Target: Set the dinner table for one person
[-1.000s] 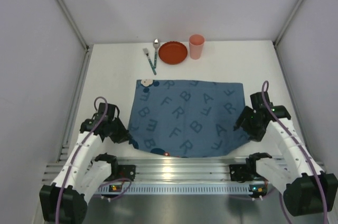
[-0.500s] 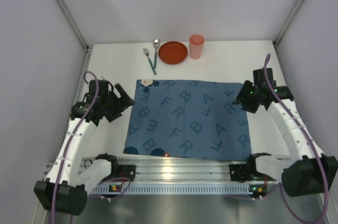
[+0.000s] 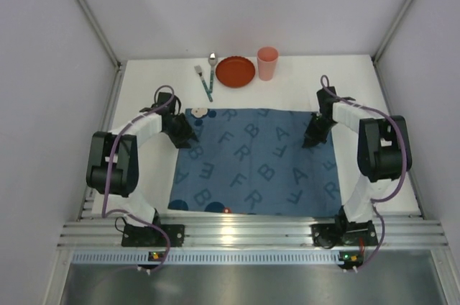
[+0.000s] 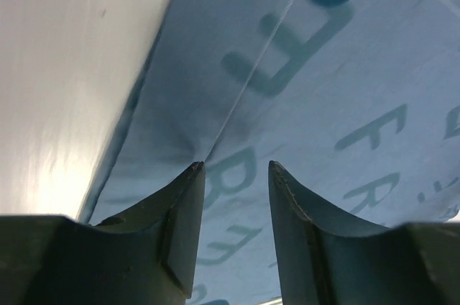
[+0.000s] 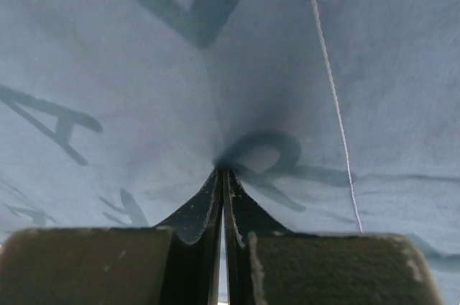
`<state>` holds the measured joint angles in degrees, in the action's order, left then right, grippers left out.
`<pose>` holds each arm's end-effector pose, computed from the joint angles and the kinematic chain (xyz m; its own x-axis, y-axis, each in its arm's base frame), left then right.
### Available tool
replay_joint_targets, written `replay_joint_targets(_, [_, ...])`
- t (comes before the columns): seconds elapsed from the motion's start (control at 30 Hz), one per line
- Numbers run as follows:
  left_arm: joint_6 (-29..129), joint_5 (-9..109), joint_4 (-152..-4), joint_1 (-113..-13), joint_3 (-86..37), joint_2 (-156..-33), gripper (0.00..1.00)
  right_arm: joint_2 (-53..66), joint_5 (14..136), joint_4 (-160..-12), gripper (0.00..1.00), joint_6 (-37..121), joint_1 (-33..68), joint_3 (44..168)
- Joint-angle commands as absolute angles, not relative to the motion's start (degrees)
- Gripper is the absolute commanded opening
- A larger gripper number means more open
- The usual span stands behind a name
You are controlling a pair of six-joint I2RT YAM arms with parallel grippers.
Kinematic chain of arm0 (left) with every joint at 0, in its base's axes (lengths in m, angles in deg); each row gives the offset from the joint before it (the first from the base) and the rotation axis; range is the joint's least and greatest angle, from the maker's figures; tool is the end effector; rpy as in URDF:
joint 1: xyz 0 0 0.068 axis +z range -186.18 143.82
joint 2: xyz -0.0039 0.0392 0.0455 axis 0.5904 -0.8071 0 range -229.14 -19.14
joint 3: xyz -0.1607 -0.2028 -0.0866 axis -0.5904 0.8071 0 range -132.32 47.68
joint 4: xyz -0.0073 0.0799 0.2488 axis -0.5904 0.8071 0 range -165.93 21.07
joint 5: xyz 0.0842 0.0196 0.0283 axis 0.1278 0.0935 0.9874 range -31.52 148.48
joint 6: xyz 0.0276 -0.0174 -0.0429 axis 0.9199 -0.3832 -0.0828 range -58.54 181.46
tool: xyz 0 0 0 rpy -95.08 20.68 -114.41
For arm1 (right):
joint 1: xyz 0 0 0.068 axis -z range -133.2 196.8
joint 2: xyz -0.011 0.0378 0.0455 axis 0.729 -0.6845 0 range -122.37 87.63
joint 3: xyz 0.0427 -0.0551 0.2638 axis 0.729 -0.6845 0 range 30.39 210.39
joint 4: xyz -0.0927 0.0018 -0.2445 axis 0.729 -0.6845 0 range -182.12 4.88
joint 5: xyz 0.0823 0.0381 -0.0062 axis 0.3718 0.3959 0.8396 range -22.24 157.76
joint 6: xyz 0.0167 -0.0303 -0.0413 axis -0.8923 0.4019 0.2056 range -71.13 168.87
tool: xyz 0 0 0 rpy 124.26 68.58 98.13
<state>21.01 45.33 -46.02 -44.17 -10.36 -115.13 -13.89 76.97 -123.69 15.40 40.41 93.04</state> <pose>0.3144 -0.0522 0.1721 -0.8408 -0.5200 -0.1501 -0.4276 0.8083 -0.4048 0.3223 0.0418 0.1587 -0.8888 0.4483 -0.0953 0.4145 0.8749 0.2503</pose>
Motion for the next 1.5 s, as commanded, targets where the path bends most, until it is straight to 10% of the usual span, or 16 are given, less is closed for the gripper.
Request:
replay_joint_targets(0.0, [22.09, 44.59, -50.09, -44.45, -14.01, -117.13, 0.45, -18.88, 76.81, -120.63, 0.00, 17.76, 41.00, 99.11])
replay_joint_targets(0.7, [23.85, 49.86, -43.42, -44.27, -26.84, -129.80, 0.37, -22.42, 72.77, -126.87, 0.00, 18.99, 41.53, 102.55])
replay_joint_targets(1.2, [16.90, 54.52, -35.07, -44.45, -27.62, -116.27, 0.35, -21.19, 79.09, -128.45, 0.00, 21.98, 41.18, 112.39])
replay_joint_targets(1.3, [17.95, 54.18, -37.25, -44.45, -32.27, -116.44, 0.51, -18.74, 81.20, -129.41, 0.01, 23.12, 40.83, 113.62])
replay_joint_targets(1.37, [19.27, 52.86, -40.94, -44.45, -35.36, -118.97, 0.74, -16.54, 83.04, -129.85, 0.27, 22.95, 40.65, 113.89])
replay_joint_targets(1.47, [20.41, 51.98, -43.67, -44.45, -43.79, -126.26, 0.81, -11.35, 84.10, -130.82, 0.68, 22.77, 39.51, 113.10])
